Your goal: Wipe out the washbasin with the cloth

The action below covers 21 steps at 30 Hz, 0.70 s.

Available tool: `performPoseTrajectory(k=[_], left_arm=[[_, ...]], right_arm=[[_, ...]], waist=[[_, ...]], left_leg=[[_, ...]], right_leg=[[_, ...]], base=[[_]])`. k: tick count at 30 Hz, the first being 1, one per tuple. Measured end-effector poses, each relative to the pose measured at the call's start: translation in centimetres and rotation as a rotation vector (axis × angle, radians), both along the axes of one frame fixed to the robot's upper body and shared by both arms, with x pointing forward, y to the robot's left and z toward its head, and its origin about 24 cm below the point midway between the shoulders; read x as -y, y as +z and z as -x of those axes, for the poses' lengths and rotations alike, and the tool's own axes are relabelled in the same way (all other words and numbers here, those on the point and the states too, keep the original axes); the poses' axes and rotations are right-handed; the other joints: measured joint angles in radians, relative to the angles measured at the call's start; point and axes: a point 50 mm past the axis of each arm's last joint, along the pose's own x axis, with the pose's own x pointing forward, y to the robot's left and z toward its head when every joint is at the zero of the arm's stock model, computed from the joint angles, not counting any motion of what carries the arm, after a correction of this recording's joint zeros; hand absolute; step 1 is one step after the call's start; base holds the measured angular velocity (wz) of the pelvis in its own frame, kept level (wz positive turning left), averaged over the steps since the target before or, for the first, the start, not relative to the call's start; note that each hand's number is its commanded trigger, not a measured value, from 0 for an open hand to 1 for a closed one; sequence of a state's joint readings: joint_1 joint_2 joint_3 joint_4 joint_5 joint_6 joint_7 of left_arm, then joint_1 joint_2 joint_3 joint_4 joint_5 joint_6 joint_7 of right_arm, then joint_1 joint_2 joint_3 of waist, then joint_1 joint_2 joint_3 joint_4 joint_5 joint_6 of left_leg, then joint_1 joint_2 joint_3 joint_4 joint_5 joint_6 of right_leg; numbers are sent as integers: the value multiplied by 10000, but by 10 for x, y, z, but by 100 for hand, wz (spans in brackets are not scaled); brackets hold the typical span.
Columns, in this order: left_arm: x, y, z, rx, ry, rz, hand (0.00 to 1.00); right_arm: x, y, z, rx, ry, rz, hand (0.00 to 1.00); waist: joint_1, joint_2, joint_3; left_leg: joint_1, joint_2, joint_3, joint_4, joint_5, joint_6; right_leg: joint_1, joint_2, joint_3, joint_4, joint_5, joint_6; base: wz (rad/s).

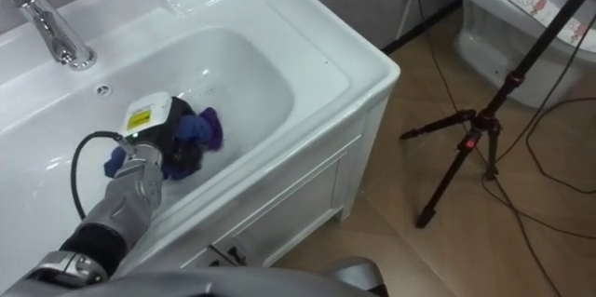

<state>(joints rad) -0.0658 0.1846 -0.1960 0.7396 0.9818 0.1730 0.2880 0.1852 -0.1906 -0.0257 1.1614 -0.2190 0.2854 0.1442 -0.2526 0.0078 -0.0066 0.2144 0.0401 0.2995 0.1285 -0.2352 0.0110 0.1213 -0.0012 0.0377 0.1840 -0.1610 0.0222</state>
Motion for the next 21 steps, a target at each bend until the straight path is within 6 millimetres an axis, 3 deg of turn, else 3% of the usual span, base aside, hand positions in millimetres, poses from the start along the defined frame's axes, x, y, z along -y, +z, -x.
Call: performPoseTrajectory(k=[9, 21], left_arm=[[-59, -2, 34, -717, 211, -3655, 100], [-76, -3, 52, -941, 919, -4060, 100]], right_arm=[[12, 4, 0, 91, -254, 404, 0], [25, 8, -2, 211, -352, 1017, 0]], waist=[[519, 61, -51], [942, 439, -154]], left_leg=[[65, 81, -36, -63, 78, -133], [63, 139, -26, -82, 126, -214]], right_leg=[[129, 117, -93, -173, 86, -145], [44, 194, -112, -278, 78, -239]], base=[[0], [0]])
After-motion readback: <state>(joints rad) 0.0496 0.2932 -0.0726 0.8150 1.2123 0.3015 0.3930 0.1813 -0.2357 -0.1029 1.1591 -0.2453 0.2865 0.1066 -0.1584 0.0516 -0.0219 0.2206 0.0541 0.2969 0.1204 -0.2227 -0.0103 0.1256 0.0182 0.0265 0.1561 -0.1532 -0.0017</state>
